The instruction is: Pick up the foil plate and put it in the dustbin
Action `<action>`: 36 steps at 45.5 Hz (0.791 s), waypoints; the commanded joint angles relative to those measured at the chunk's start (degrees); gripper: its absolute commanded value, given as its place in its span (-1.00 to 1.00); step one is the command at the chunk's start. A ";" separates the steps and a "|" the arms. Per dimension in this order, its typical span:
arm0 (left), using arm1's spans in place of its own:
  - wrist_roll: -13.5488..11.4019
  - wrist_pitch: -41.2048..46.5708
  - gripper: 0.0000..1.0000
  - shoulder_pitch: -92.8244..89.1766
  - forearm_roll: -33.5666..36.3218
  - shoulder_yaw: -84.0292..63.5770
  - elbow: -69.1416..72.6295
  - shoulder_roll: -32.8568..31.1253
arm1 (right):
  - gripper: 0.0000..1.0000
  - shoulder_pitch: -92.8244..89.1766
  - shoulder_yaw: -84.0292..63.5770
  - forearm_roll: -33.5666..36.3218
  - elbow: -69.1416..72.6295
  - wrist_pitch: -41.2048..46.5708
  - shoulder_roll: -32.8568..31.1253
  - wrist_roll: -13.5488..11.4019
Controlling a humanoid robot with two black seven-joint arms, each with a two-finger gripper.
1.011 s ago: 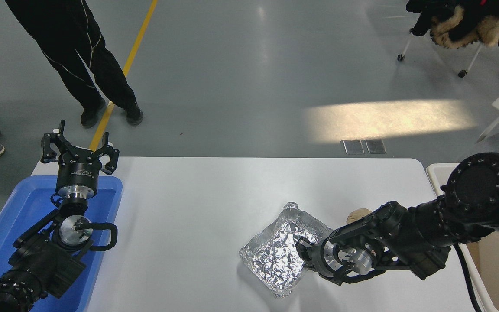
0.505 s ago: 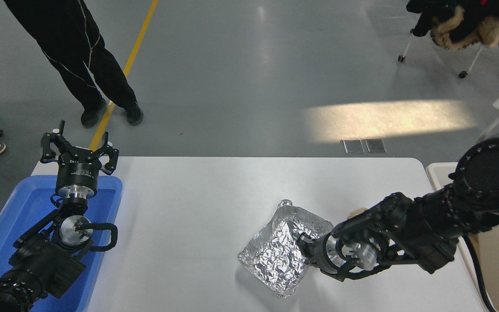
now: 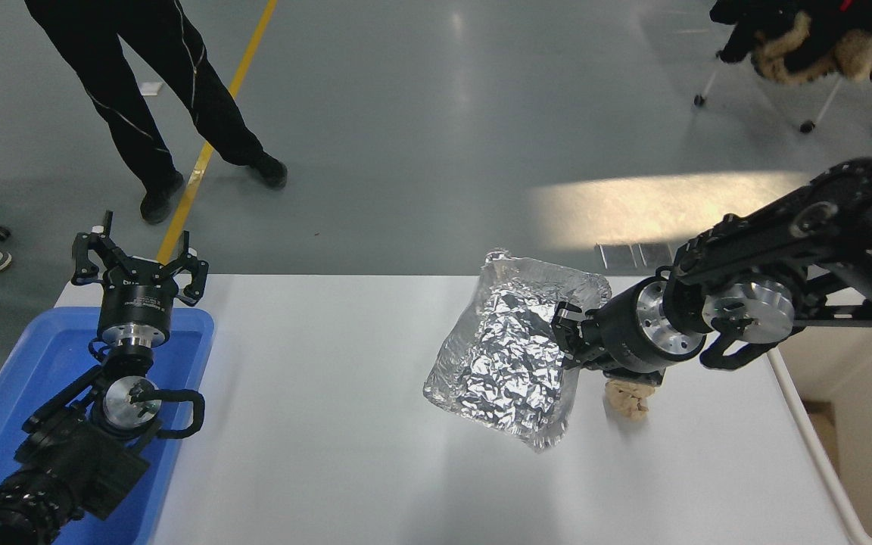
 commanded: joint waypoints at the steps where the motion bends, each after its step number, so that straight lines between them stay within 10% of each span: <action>1: -0.01 0.01 0.98 -0.09 0.00 0.00 0.00 0.00 | -1.00 16.63 -4.14 -0.18 1.47 14.87 -0.92 0.00; 23: -0.09 0.01 0.98 0.00 0.00 0.00 0.00 0.00 | -1.00 19.11 -7.83 -0.88 1.47 18.74 -1.89 0.00; 36: -0.09 0.01 0.98 0.00 0.00 0.00 0.00 0.00 | -1.00 0.13 -13.54 -4.39 -4.21 6.09 -4.34 0.00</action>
